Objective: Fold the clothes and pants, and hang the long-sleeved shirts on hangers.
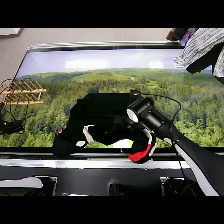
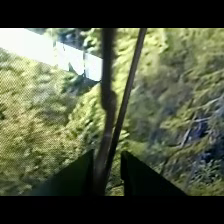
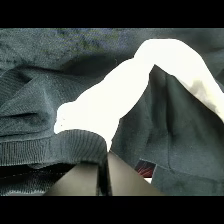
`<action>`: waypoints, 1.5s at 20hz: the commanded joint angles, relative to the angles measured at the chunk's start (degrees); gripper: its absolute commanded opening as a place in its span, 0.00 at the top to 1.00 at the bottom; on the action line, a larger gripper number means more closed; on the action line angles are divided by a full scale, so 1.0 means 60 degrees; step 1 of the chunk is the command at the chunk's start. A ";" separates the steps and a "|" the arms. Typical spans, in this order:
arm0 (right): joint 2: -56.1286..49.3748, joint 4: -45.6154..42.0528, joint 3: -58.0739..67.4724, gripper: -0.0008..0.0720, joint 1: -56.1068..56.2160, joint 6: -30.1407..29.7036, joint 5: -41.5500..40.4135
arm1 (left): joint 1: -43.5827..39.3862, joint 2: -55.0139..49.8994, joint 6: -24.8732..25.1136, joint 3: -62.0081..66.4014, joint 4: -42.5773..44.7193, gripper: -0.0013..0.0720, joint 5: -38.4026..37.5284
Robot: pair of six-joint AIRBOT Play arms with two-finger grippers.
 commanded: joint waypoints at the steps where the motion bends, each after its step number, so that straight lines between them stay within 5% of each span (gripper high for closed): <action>1: -0.0007 -0.0015 0.0007 0.93 -0.0004 -0.0015 0.0004 | -0.0004 -0.0004 0.0015 0.0000 -0.0007 0.74 0.0011; 5: -0.0007 -0.0015 0.0007 0.93 -0.0004 -0.0047 0.0007 | -0.0004 -0.0004 0.0069 0.0000 -0.0011 0.82 0.0007; 7: -0.0007 -0.0015 0.0007 0.93 -0.0004 -0.0047 0.0007 | -0.0033 -0.0004 0.0244 0.0000 -0.0011 0.94 -0.0025; 15: -0.0007 -0.0015 0.0007 0.93 -0.0004 -0.0044 0.0284 | -0.0284 0.0044 0.0623 0.0769 -0.0124 0.94 0.0058; 25: -0.0007 -0.0018 0.0007 0.93 -0.0004 -0.0040 0.0648 | -0.1246 0.0743 -0.0565 0.4411 -0.0189 0.94 -0.0291; 30: -0.0007 -0.0426 0.0007 0.94 -0.0004 -0.0033 0.0619 | -0.2820 0.2047 -0.0568 0.4473 -0.0149 0.95 -0.1220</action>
